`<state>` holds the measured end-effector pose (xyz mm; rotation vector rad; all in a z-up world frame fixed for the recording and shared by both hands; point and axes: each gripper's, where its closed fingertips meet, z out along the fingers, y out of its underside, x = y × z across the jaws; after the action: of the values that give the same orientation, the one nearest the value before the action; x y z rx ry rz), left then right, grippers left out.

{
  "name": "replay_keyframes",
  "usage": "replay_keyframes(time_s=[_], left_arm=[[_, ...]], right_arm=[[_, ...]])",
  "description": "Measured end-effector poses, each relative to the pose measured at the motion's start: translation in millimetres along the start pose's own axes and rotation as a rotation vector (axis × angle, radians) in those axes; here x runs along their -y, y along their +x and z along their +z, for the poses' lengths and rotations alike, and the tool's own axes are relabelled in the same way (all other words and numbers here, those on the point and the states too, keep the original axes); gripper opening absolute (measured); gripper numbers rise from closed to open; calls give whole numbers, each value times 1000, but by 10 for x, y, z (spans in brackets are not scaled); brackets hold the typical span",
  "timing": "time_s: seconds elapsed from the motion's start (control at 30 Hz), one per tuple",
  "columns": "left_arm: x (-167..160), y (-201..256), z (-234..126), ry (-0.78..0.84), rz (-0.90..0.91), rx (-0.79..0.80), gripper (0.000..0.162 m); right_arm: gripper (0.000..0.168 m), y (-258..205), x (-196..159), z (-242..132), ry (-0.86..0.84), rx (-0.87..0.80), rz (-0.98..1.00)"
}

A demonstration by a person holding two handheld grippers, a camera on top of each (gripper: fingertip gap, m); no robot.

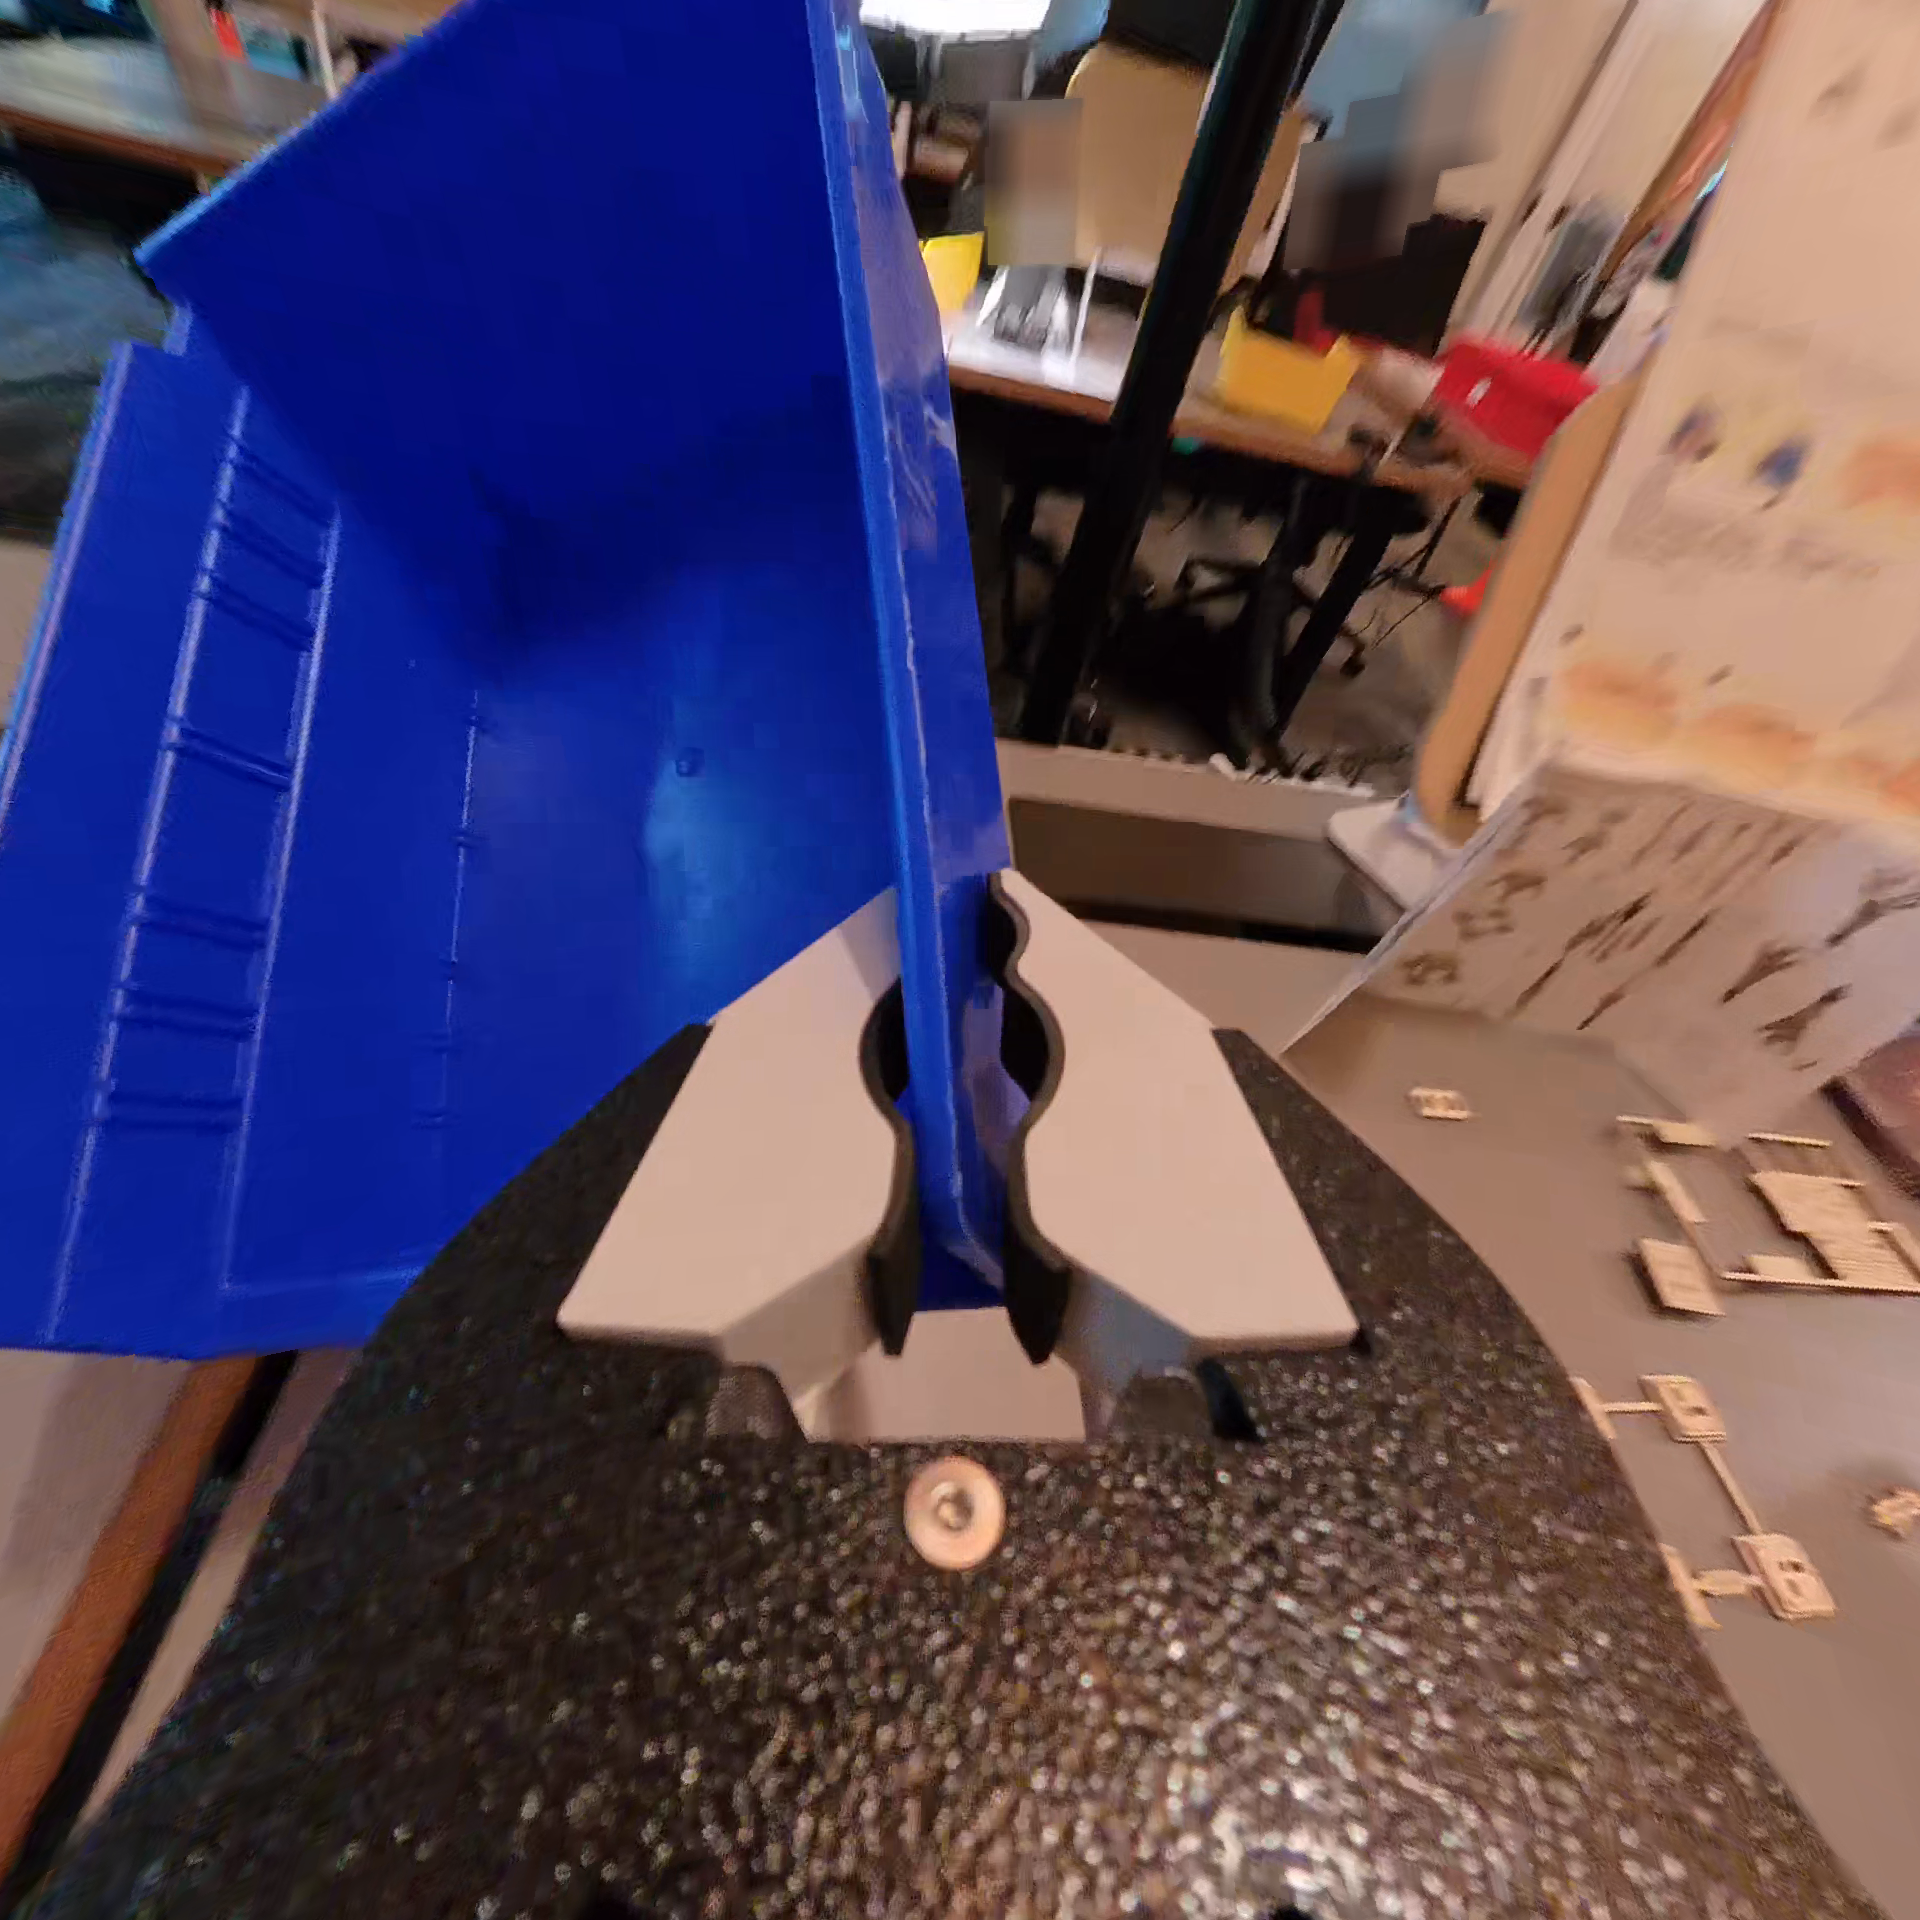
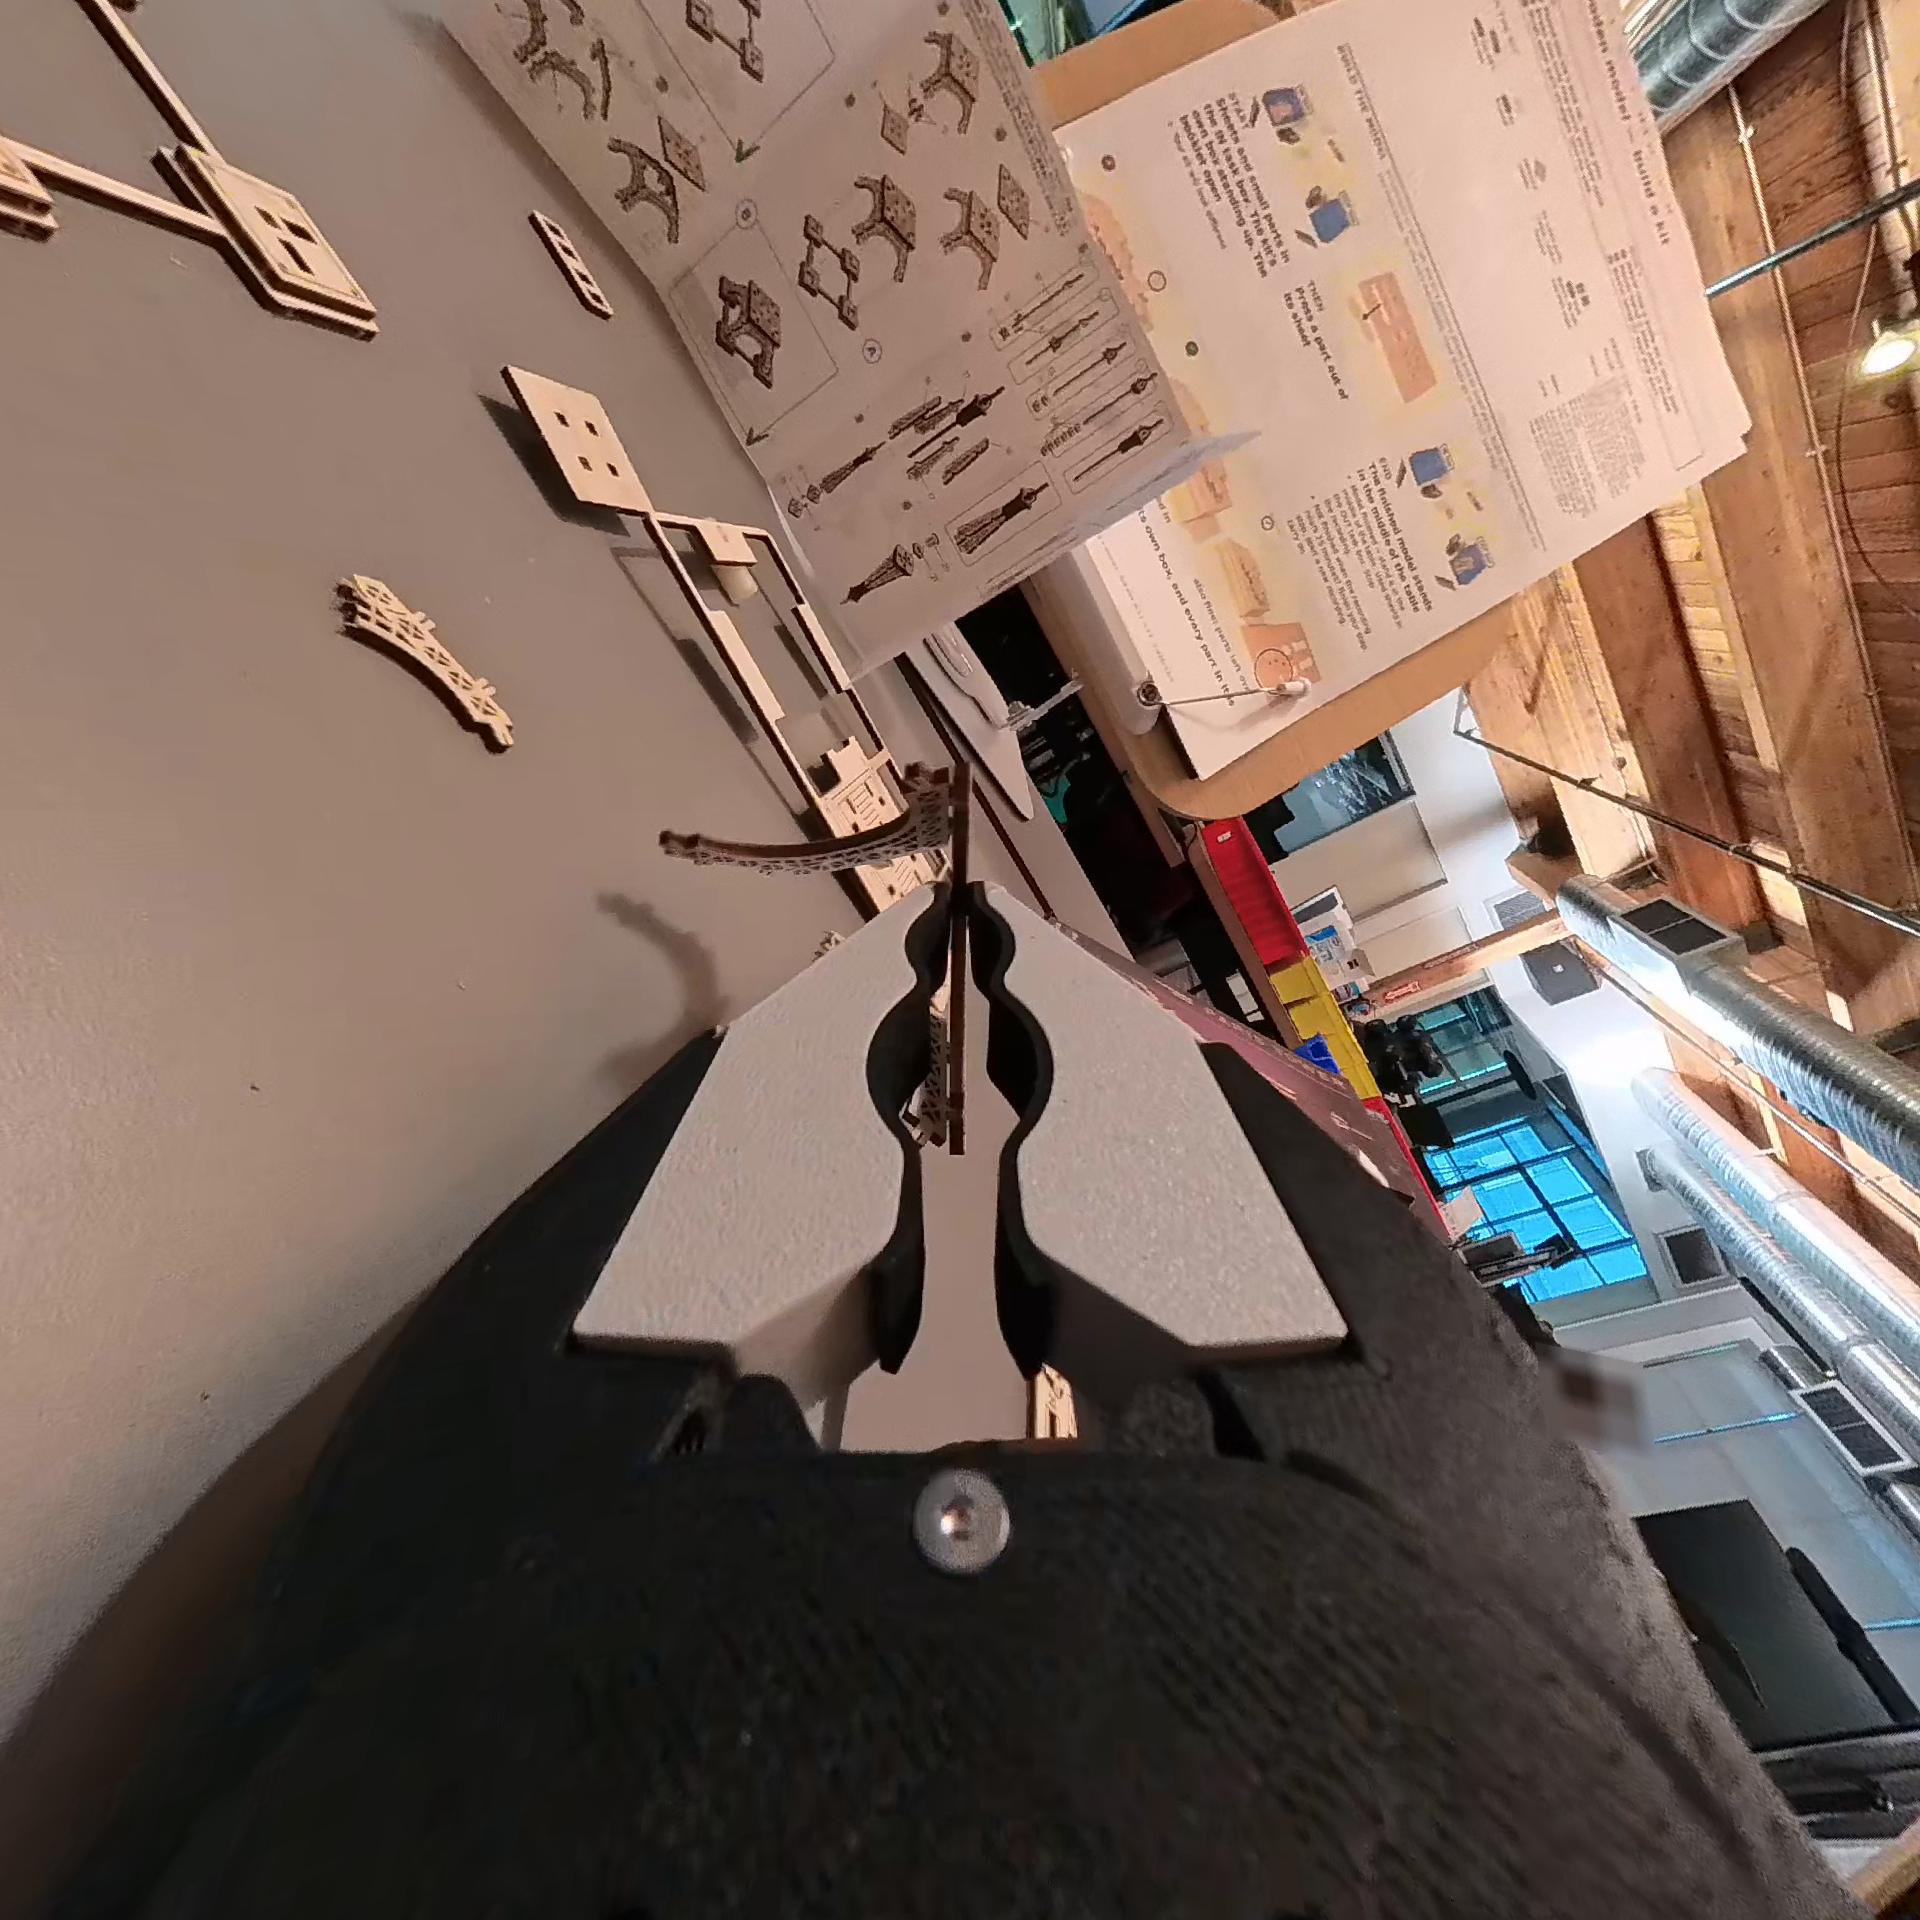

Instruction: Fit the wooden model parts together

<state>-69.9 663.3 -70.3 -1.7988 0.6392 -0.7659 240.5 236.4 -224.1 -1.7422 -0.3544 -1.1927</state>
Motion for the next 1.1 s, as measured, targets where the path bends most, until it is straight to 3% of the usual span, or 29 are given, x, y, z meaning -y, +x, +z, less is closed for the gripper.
replay_keyframes(time_s=[0.1,0.2,0.33,0.53,0.77,0.9,1.0,1.1], left_arm=[[380,61,-265,50,38,-48,4],[394,107,-261,-24,177,-20,4],[-33,130,124,-166,318,69,4],[-959,86,832,-319,299,155,4],[-1505,-28,1136,-447,475,288,6],[-1403,34,1119,-353,583,305,15],[-1335,122,1001,-338,598,294,43],[-1178,360,824,-259,543,238,51]], right_arm=[[0,-5,-2,8,-2,6,3],[0,4,-9,14,-4,5,12],[0,2,-9,15,-5,6,10],[0,-59,24,-22,15,26,-33],[6,-174,-28,-65,4,89,-109],[17,-200,-41,-71,-1,113,-105],[23,-179,-29,-85,3,119,-98],[28,-196,-90,-146,-30,169,-96]])
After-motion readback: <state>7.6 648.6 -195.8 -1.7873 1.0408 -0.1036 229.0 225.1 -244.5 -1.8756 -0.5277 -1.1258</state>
